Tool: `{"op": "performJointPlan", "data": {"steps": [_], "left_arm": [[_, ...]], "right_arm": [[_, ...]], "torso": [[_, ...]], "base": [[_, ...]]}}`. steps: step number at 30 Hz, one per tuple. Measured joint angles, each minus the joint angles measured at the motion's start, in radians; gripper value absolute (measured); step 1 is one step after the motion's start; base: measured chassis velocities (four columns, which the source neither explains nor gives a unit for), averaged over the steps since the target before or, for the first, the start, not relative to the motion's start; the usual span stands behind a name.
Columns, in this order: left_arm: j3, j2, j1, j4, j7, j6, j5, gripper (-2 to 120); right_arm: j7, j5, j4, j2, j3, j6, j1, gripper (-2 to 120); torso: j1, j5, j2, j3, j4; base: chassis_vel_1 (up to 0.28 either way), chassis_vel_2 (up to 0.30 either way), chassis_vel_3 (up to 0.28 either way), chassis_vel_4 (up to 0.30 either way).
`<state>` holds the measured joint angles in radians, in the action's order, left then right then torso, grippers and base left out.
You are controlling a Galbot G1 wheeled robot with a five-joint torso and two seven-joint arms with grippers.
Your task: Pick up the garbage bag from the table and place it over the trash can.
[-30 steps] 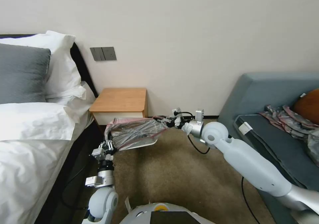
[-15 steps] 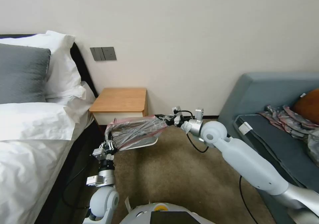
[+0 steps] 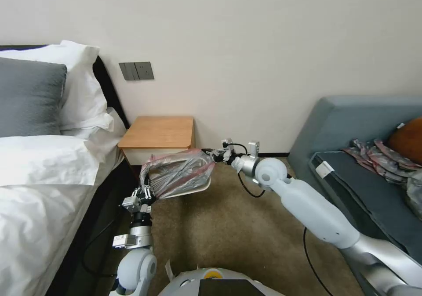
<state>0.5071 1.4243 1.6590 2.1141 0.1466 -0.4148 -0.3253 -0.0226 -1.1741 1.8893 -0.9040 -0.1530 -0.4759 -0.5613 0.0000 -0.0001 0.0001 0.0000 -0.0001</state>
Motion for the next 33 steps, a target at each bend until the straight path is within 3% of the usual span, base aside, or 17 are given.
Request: {"op": "performJointPlan", "data": {"steps": [9, 16, 21, 27, 28, 31, 33], "left_arm": [[0.01, 0.001, 0.006, 0.021, -0.025, -0.004, -0.092, 7], [0.014, 0.003, -0.005, 0.04, -0.032, 0.048, -0.225, 7], [0.018, 0.001, -0.008, 0.039, -0.038, 0.062, -0.253, 7], [0.022, -0.005, -0.016, 0.03, -0.036, 0.071, -0.275, 7], [0.023, -0.008, -0.02, 0.025, -0.036, 0.074, -0.276, 7], [0.023, -0.01, -0.025, 0.02, -0.036, 0.076, -0.278, 7], [0.021, -0.011, -0.034, 0.012, -0.033, 0.083, -0.279, 7]], "right_arm": [[0.0, 0.028, 0.017, 0.036, 0.001, -0.021, -0.031, 0], [0.008, 0.018, 0.08, 0.078, 0.022, -0.012, -0.091, 0], [0.043, 0.018, 0.106, 0.067, 0.03, 0.002, -0.117, 0], [0.092, 0.035, 0.146, 0.062, 0.049, 0.011, -0.165, 21], [0.103, 0.038, 0.159, 0.065, 0.054, 0.013, -0.179, 29], [0.114, 0.041, 0.168, 0.068, 0.058, 0.013, -0.191, 36], [0.138, 0.059, 0.18, 0.071, 0.067, 0.021, -0.216, 47]], "torso": [[0.0, 0.0001, 0.0, 0.0, 0.0001], [0.0, 0.0001, 0.0, 0.0, 0.0], [0.0, 0.0002, 0.0, 0.0, 0.0002], [0.0, 0.0001, 0.0, 0.0, -0.0002], [0.0, 0.0001, 0.0, 0.0, 0.0], [0.0, 0.0, 0.0, 0.0, 0.0001], [0.0, 0.0001, 0.0, 0.0, 0.0002]], "base": [[0.0, 0.0, 0.0, 0.0], [0.0, 0.0, 0.0, 0.0], [0.0, 0.0, 0.0, 0.0], [0.0, 0.0, 0.0, 0.0], [0.0, 0.0, 0.0, 0.0], [0.0, 0.0, 0.0, 0.0], [0.0, 0.0, 0.0, 0.0]]}}
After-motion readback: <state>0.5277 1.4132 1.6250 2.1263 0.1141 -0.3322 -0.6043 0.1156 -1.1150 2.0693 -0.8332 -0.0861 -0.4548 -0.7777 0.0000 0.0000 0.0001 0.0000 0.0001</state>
